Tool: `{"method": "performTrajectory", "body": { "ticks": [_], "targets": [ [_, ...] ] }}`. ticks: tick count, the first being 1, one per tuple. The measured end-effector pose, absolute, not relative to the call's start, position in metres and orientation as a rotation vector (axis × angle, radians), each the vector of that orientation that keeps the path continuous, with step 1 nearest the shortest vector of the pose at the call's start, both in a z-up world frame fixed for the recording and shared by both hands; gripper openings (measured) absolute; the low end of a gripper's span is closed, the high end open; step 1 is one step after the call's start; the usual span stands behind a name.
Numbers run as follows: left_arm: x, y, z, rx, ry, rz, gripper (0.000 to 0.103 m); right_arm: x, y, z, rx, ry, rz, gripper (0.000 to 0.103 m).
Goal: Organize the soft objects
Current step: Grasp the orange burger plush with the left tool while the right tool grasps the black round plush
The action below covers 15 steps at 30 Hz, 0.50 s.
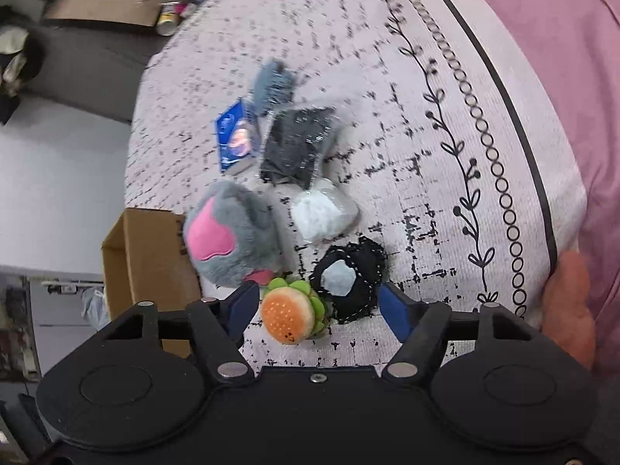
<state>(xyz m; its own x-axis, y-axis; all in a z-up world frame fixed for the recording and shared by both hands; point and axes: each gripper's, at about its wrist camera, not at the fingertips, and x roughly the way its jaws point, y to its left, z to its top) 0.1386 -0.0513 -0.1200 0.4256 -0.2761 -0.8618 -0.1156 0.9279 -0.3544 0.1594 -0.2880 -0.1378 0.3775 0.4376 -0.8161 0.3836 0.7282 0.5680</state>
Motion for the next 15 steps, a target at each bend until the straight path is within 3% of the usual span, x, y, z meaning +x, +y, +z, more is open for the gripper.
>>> {"method": "performTrajectory", "body": {
  "ticks": [11, 15],
  "targets": [
    [0.162, -0.066, -0.16, -0.436, 1.22, -0.091, 0.073, 0.176, -0.282, -0.167, 0.836, 1.275, -0.034, 0.065],
    [0.167, -0.067, -0.17, -0.459, 1.241, -0.075, 0.059, 0.183, -0.277, -0.176, 0.817, 1.301, -0.05, 0.065]
  ]
}}
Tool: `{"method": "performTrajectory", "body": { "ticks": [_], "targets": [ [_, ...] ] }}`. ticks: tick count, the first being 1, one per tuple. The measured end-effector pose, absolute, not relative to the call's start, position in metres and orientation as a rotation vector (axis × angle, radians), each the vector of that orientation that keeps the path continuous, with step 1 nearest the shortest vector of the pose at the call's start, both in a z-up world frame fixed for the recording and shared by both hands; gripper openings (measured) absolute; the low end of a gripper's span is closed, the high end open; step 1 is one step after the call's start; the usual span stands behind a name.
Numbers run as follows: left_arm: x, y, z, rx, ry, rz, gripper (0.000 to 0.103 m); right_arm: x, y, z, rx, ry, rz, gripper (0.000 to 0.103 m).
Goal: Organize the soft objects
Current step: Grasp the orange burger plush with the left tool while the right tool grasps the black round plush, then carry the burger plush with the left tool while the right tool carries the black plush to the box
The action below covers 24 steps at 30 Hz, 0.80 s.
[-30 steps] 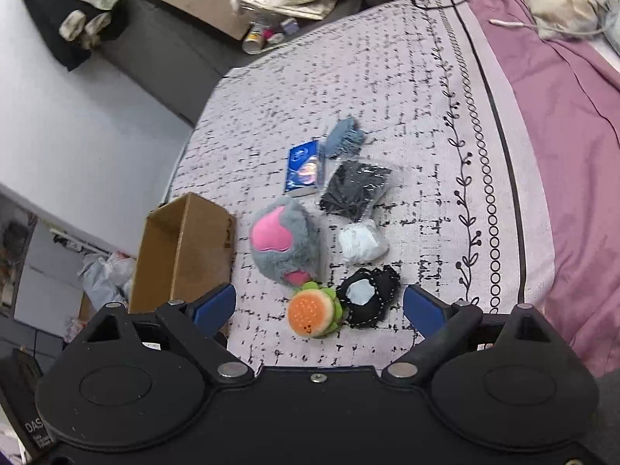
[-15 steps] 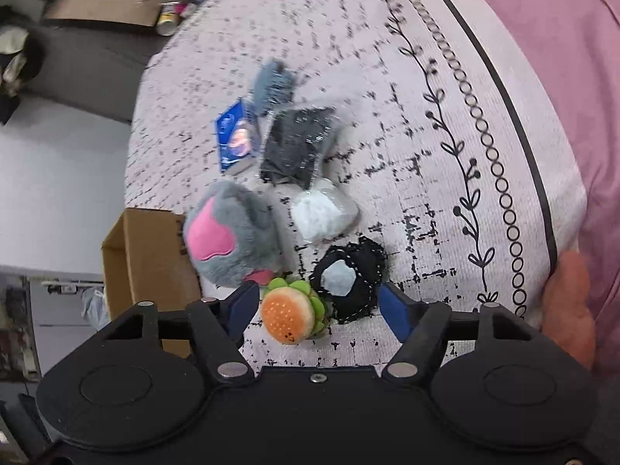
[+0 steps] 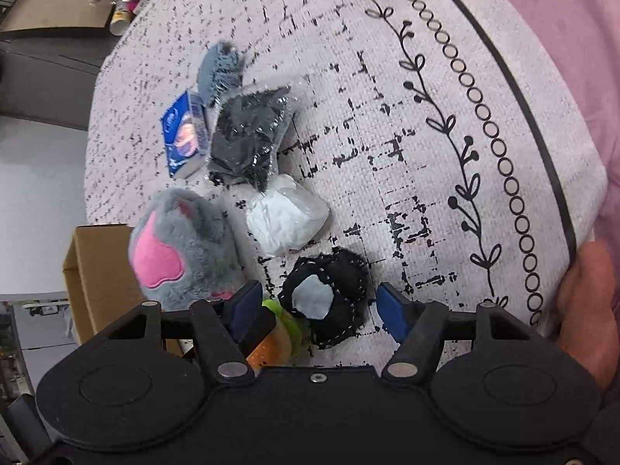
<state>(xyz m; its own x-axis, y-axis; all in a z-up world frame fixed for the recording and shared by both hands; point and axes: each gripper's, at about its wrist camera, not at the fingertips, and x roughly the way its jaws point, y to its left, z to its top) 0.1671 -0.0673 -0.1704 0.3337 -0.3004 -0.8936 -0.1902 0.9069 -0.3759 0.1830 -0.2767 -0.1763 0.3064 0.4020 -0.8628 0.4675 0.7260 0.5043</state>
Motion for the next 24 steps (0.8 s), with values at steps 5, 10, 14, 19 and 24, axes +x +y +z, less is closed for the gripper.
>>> {"method": "performTrajectory", "body": {
  "ticks": [5, 10, 14, 19, 24],
  "targets": [
    [0.169, -0.066, -0.17, -0.451, 1.243, -0.075, 0.042, 0.189, -0.271, -0.183, 0.788, 1.319, -0.064, 0.065],
    [0.167, -0.06, -0.165, -0.455, 1.233, -0.072, 0.038, 0.191, -0.264, -0.182, 0.74, 1.311, -0.064, 0.065],
    [0.161, -0.057, -0.16, -0.461, 1.218, -0.073, 0.038, 0.191, -0.26, -0.18, 0.696, 1.297, -0.069, 0.052],
    [0.15, -0.052, -0.15, -0.466, 1.191, -0.063, 0.038, 0.187, -0.268, -0.174, 0.714, 1.255, -0.076, 0.036],
    [0.141, -0.048, -0.132, -0.459, 1.156, -0.06, 0.038, 0.176, -0.276, -0.162, 0.75, 1.216, -0.041, 0.033]
  ]
}}
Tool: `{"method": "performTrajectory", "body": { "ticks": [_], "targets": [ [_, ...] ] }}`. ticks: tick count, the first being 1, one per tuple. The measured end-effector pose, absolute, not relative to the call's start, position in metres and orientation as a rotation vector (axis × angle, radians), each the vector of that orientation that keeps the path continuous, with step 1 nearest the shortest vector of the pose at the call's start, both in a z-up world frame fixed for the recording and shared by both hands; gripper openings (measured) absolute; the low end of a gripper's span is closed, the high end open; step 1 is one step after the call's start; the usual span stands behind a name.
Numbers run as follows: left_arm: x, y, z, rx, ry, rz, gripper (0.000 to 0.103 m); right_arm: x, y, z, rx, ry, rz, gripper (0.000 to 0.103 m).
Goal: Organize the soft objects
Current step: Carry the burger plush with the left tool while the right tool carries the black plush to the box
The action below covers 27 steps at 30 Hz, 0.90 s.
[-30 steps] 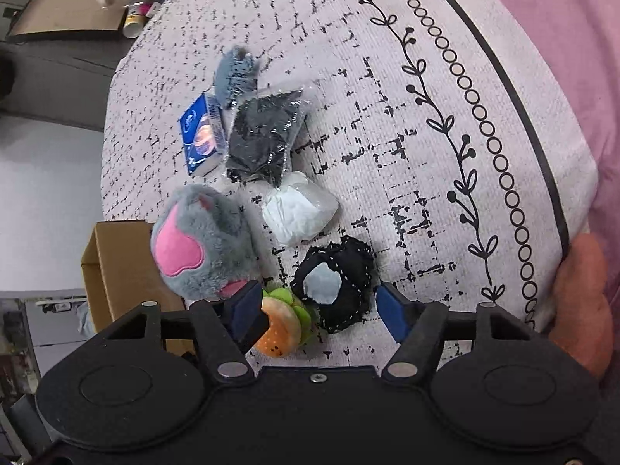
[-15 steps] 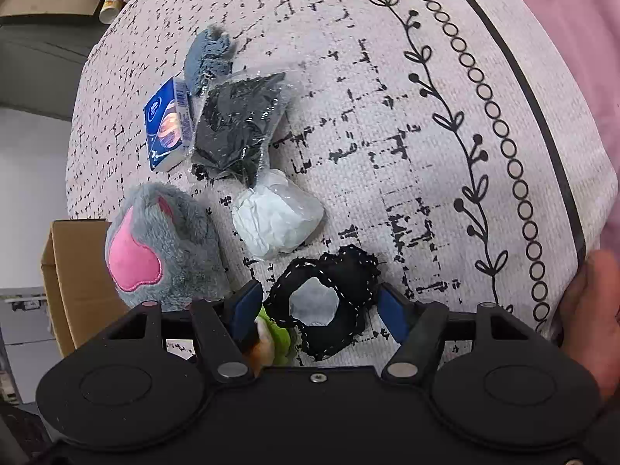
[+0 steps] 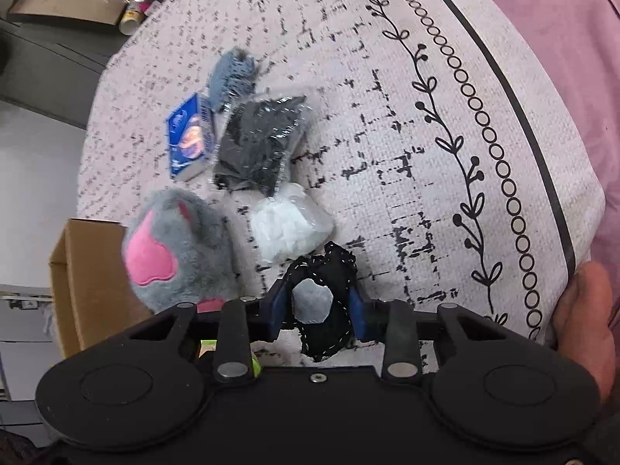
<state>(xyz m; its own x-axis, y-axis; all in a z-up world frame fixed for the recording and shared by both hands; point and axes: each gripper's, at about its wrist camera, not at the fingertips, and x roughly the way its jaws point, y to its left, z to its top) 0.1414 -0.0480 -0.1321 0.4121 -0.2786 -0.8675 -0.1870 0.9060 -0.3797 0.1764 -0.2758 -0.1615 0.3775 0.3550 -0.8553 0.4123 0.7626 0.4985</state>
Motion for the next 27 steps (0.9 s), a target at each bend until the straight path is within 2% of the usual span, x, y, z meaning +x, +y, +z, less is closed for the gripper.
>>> {"method": "performTrajectory", "body": {
  "ticks": [11, 27],
  "targets": [
    [0.12, -0.035, -0.093, -0.44, 1.057, -0.045, 0.038, 0.169, -0.279, -0.135, 0.806, 1.124, 0.049, 0.033],
    [0.104, -0.009, -0.051, -0.396, 0.943, -0.049, 0.038, 0.156, -0.254, -0.087, 0.72, 0.978, 0.227, 0.034]
  ]
}}
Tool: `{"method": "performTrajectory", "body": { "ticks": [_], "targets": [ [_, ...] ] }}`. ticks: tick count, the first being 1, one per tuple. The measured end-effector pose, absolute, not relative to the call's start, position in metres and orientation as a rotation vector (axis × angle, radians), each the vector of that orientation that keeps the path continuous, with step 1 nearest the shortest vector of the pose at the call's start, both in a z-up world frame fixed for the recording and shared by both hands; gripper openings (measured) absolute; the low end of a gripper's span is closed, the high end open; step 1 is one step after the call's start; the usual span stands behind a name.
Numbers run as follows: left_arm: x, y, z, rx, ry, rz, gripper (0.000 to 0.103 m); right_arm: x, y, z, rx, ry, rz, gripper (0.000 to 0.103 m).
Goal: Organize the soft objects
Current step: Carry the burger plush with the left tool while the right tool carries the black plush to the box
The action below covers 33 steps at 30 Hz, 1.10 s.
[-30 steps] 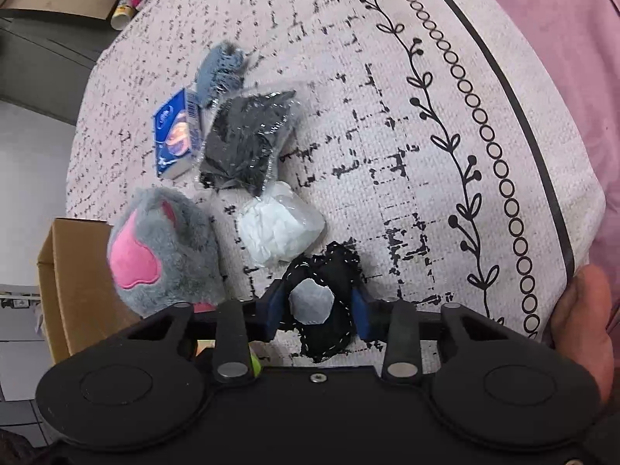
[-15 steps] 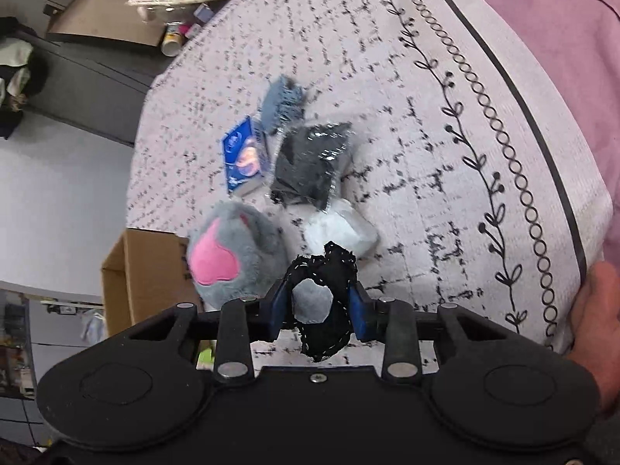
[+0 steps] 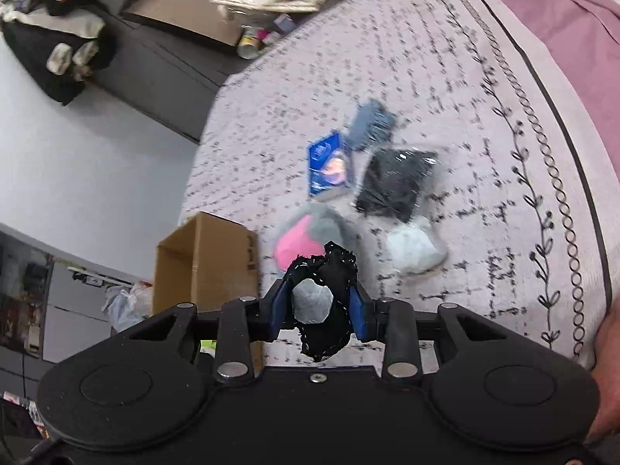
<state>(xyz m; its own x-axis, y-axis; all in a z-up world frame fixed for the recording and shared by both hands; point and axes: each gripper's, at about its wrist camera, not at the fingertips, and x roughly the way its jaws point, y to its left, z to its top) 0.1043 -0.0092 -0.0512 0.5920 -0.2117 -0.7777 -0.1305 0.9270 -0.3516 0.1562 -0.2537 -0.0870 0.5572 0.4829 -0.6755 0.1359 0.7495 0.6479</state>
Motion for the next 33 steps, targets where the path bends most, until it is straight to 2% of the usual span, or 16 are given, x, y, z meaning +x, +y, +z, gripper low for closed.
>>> {"method": "performTrajectory", "body": {
  "ticks": [33],
  "targets": [
    [0.11, 0.041, -0.001, -0.362, 0.812, -0.03, 0.038, 0.162, -0.21, -0.016, 0.584, 0.797, 0.363, 0.034]
  ]
}}
